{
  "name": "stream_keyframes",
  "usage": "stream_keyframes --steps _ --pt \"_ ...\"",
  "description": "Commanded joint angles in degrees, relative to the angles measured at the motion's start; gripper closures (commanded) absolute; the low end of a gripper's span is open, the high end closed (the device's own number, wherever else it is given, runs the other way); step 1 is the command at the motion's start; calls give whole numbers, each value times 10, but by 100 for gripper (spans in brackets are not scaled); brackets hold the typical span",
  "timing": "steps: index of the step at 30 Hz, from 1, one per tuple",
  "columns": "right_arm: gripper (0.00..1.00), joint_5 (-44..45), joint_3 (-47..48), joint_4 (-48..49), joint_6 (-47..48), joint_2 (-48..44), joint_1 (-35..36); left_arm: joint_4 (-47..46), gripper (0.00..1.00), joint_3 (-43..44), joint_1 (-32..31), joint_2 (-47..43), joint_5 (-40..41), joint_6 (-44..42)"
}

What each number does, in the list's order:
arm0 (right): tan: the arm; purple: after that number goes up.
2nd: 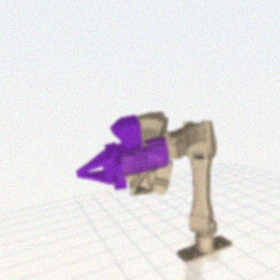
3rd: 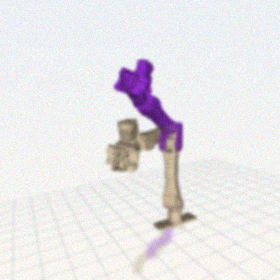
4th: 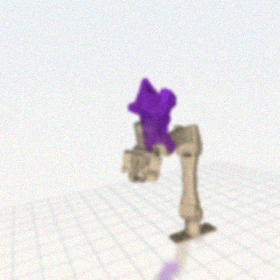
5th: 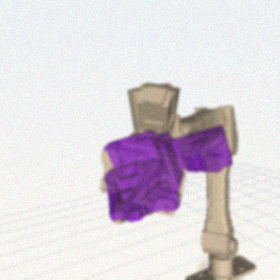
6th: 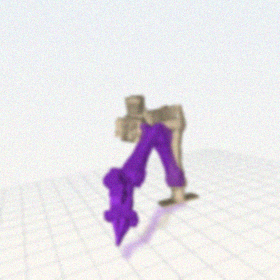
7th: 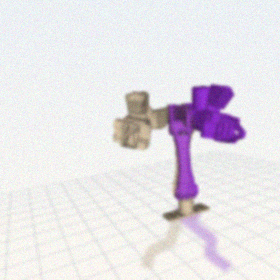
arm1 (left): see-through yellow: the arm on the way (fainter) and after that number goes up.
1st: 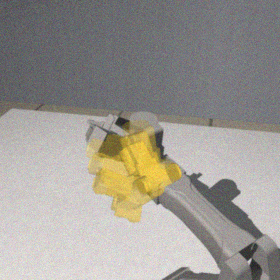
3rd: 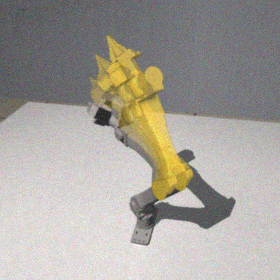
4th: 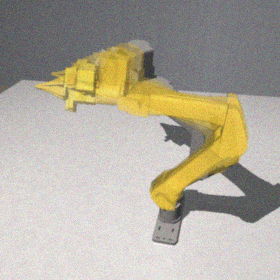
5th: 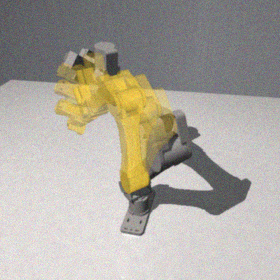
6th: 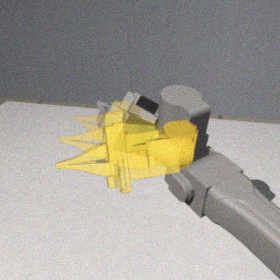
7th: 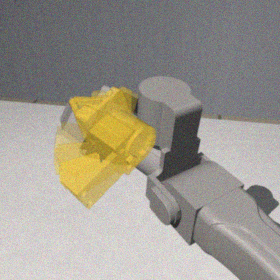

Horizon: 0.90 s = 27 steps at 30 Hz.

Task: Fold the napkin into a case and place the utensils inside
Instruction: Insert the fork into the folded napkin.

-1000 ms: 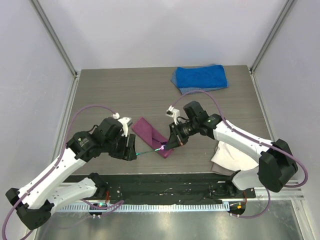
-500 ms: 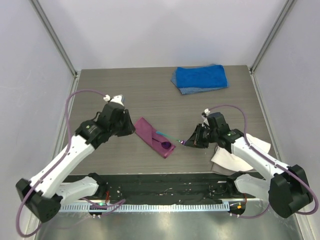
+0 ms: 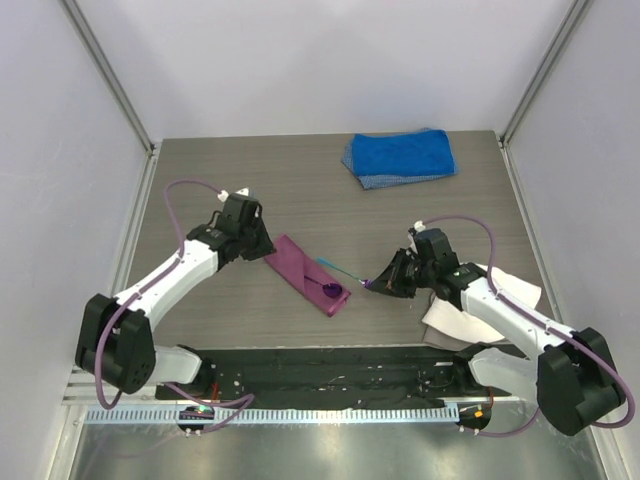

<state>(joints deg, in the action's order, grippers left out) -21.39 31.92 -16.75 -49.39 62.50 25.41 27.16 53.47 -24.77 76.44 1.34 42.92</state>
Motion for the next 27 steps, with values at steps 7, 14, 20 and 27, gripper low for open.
stream_keyframes --steps 7,14,20,27 --pt "99 -9 -4 84 -23 25 26 -120 83 -31 12 50 -10 23" --pt "99 -5 -10 110 -36 47 44 -156 84 -51 13 80 -10 26" --pt "99 -1 -21 141 -47 67 52 -192 84 -70 14 100 -10 33" --pt "99 -7 -21 217 -65 107 54 -217 85 -94 13 102 -5 35"
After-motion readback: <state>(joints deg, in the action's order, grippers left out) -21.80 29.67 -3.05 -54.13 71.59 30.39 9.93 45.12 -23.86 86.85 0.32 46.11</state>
